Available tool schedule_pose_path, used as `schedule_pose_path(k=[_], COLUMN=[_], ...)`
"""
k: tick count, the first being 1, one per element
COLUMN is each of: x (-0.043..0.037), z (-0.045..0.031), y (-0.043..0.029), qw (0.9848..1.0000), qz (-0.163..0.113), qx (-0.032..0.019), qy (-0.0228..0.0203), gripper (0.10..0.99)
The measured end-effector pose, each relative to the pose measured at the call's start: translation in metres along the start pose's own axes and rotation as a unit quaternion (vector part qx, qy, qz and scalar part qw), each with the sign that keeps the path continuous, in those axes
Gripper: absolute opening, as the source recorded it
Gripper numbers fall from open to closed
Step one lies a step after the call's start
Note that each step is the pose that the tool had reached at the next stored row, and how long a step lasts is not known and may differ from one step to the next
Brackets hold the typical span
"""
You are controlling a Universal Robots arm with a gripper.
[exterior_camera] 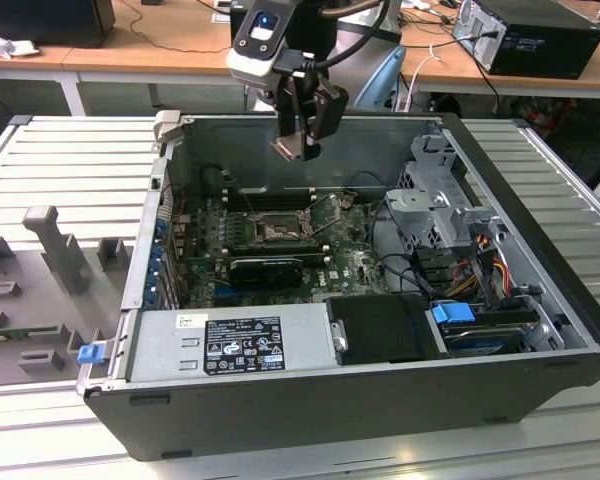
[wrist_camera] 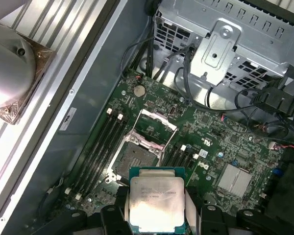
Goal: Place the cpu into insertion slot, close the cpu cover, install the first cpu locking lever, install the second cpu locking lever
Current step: 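Place the cpu into insertion slot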
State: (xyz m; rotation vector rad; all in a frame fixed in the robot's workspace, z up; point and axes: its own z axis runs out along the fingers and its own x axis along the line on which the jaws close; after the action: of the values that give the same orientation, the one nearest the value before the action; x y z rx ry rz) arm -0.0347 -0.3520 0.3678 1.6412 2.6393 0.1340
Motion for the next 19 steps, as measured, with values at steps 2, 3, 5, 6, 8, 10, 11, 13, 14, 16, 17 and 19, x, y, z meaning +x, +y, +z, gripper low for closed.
schedule_pose_path(k=[2, 3, 5, 6, 8, 10, 11, 13, 14, 16, 17, 19], x=[0.0, 0.0, 0.0, 0.0, 0.0, 0.0, -0.0001, -0.0001, -0.0001, -0.0002, -0.0002, -0.0002], z=[0.0, 0.0, 0.0001, 0.0005, 0.0018, 0.0032, 0.0038, 0.0057, 0.0064, 0.0085, 0.0091, 0.0106], y=[0.0, 0.0, 0.0, 0.0, -0.0001, -0.0003, -0.0003, -0.0005, -0.0006, -0.0007, -0.0008, -0.001], qw=[1.0, 1.0, 0.9999, 0.9998, 0.9996, 0.9991, 0.9988, 0.9977, 0.9972, 0.9953, 0.9945, 0.9942], qz=[0.006, 0.01, 0.016, 0.02, 0.028, 0.042, 0.049, 0.067, 0.074, 0.096, 0.104, 0.107], qx=[-0.0001, -0.0002, -0.0003, -0.0004, -0.0004, -0.0007, -0.0008, -0.0012, -0.0013, -0.0017, -0.0019, -0.002], qy=[-0.0006, -0.0009, -0.0015, -0.0018, -0.0027, -0.004, -0.0046, -0.0063, -0.0069, -0.0089, -0.0096, -0.0098], gripper=[0.541, 0.541, 0.541, 0.541, 0.541, 0.541, 0.541, 0.541, 0.541, 0.541, 0.541, 0.541])
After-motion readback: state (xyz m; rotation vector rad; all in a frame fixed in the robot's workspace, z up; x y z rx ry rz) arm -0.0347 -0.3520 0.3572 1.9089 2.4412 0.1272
